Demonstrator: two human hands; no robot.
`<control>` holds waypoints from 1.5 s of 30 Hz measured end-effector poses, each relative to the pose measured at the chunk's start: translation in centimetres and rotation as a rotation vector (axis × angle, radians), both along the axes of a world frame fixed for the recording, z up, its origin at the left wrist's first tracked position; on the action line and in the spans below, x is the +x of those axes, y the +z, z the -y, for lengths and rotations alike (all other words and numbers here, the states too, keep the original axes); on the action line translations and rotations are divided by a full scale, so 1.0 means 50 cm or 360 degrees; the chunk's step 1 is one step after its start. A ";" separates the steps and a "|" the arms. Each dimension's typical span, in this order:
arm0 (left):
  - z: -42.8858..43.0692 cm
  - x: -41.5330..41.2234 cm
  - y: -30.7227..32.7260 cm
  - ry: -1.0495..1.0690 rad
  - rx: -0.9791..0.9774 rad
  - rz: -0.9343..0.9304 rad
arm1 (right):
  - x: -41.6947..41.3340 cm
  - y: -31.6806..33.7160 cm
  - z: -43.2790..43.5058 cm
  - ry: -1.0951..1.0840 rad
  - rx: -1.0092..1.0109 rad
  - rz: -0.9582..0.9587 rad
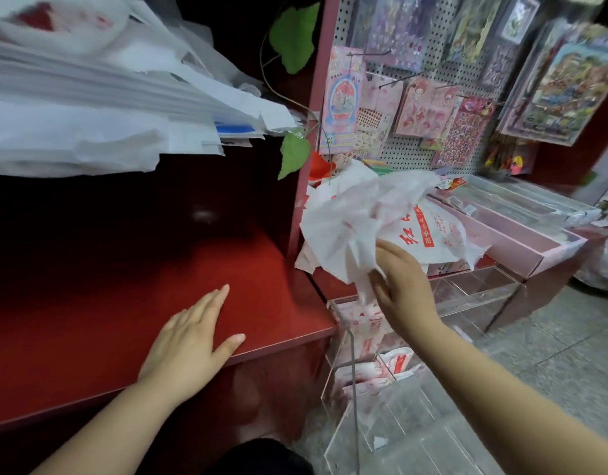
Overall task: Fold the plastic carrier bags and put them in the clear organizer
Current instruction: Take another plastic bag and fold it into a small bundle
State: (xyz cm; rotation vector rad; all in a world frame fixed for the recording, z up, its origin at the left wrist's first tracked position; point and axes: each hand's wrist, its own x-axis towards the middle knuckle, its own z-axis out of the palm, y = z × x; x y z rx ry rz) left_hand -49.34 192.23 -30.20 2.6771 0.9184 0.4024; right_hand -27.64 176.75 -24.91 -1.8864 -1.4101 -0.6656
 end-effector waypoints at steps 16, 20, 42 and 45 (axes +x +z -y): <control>-0.065 -0.180 -0.015 -0.0079 0.0688 0.0358 | -0.256 -0.024 -0.108 0.0766 -0.0243 0.0403; -0.107 -0.244 -0.033 -0.0029 0.0815 0.0383 | -0.238 -0.039 -0.154 0.0428 -0.0419 0.1040; -0.031 -0.275 -0.084 0.0016 0.0511 0.0550 | -0.339 -0.148 -0.256 0.0799 -0.0950 0.0106; -0.052 -0.294 -0.074 -0.0060 0.0599 0.0605 | -0.308 -0.152 -0.242 0.0806 -0.0829 0.0039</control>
